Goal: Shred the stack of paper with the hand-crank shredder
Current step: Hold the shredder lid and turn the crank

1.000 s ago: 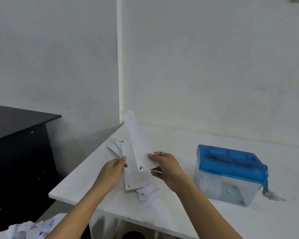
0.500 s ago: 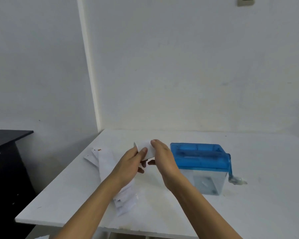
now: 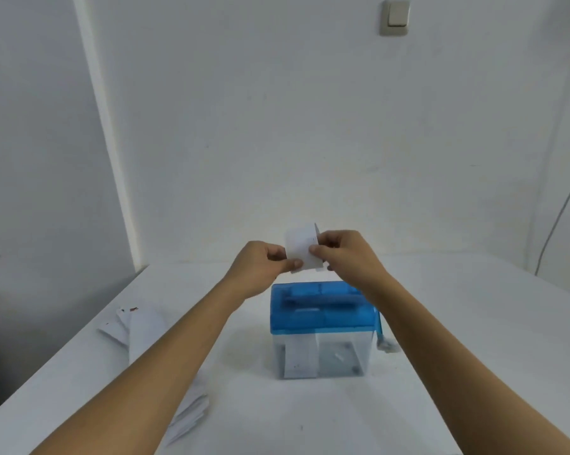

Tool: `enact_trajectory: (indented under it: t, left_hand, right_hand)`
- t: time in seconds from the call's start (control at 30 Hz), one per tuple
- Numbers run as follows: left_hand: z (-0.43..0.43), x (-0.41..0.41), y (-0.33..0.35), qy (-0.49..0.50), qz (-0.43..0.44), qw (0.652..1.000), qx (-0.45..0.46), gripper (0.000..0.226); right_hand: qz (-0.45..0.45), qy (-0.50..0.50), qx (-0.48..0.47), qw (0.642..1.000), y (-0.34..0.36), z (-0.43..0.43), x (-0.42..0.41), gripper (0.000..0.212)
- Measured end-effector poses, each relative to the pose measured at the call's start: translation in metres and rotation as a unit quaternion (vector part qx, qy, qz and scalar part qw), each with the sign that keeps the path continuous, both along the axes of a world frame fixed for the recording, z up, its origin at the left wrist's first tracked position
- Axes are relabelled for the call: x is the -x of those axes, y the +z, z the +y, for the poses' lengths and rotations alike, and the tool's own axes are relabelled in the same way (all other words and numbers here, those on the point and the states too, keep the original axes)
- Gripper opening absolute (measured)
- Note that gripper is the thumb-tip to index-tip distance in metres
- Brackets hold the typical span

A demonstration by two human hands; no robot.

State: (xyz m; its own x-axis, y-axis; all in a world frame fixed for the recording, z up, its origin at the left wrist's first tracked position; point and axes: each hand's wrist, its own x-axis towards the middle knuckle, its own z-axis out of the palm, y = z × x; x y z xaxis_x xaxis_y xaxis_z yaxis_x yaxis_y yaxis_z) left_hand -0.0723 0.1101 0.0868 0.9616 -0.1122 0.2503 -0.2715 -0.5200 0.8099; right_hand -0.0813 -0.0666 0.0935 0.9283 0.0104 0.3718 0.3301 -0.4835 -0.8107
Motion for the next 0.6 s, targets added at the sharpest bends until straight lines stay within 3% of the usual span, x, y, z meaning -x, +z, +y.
enact_trajectory:
  t: [0.2,0.6]
  left_hand:
    - [-0.008,-0.009,-0.028,0.015,0.018,0.993,-0.118,0.031]
    - [-0.002,-0.004,-0.036,0.018,-0.037,0.989,-0.14,0.016]
  right_hand:
    - [0.04,-0.016,0.119,0.992,-0.037,-0.015,-0.014,0.026]
    - [-0.003,-0.034,0.167,0.985,-0.054,-0.012,-0.013,0.024]
